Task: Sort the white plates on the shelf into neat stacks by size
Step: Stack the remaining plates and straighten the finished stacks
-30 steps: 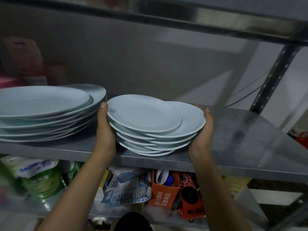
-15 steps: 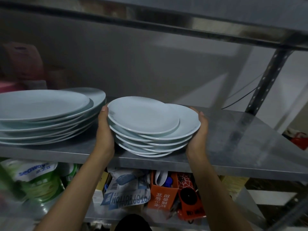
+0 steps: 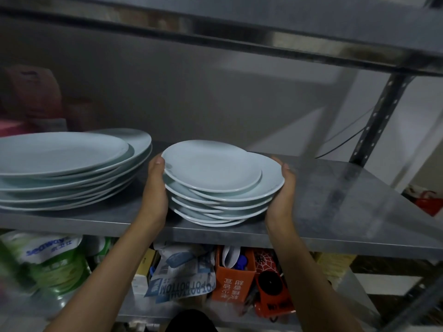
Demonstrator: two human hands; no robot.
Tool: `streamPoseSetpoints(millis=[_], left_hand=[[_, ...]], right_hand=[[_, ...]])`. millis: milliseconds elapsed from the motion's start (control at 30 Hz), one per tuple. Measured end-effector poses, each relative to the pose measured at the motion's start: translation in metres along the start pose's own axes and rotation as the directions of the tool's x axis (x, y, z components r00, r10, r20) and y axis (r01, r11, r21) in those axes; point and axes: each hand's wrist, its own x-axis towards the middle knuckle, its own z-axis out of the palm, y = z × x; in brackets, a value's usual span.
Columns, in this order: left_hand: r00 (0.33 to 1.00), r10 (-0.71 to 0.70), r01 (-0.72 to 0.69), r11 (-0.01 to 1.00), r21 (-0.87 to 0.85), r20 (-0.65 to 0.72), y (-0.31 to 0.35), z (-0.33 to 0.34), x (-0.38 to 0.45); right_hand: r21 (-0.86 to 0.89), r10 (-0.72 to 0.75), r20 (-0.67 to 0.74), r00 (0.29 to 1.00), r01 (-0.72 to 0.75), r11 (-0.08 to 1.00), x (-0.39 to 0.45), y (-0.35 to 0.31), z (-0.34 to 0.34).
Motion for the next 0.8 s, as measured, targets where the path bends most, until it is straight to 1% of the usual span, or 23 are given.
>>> streamPoseSetpoints(millis=[133,233,467,633,800], left_hand=[[1.0,-0.014,0.014,1.0,0.004,-0.018,-0.005,0.0,0.001],[1.0,-0.022,0.022,1.0,-0.005,-0.002,-0.005,0.0,0.001],[0.996,0.044,-0.047,0.998,-0.035,-0.079,0.001,0.001,0.0],[0.991,0.128,-0.127,0.992,0.019,-0.027,0.006,0.004,-0.004],[0.994,0.107,-0.107,0.994,0.01,-0.013,0.007,0.006,-0.003]], right_hand=[[-0.02,0.022,-0.023,0.999,-0.022,1.0,-0.001,0.0,0.001],[-0.019,0.039,-0.02,0.999,-0.04,0.999,-0.002,-0.002,0.001],[0.03,0.088,-0.035,0.995,-0.087,0.996,-0.002,-0.004,-0.001],[0.055,0.151,0.003,0.989,-0.151,0.987,-0.001,-0.005,-0.002],[0.041,0.134,0.005,0.991,-0.134,0.99,-0.001,-0.006,0.001]])
